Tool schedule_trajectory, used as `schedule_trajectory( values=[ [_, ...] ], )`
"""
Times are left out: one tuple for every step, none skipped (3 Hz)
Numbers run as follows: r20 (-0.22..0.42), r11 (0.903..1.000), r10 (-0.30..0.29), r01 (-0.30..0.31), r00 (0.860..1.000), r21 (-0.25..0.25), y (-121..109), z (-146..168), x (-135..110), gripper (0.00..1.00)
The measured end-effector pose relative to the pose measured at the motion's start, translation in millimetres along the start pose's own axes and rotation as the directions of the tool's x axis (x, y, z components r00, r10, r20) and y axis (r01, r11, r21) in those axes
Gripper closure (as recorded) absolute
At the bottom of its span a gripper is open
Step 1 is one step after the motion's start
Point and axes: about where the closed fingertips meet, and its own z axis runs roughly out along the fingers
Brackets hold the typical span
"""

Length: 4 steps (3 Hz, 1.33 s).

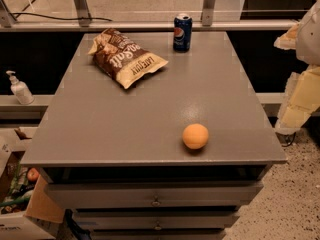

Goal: Pick brown chip bag

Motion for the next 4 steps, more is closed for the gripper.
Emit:
schedule_trajectory(
  values=[
    [0.001, 1.0, 0.003, -0.003, 1.0, 0.008, -0.8, 0.7, -1.6, 0.0],
    [0.053, 0.9995, 0.025, -0.026, 0.998, 0.02, -10.1, 18.1, -11.0, 0.0],
    [0.152, 0.9974, 0.063, -0.068, 0.986, 0.025, -31.7, 51.9, -34.4, 0.0],
    [0.251, 0.9948, 0.094, -0.101, 0.963, 0.013, -49.1, 80.4, -54.2, 0.0]
  ],
)
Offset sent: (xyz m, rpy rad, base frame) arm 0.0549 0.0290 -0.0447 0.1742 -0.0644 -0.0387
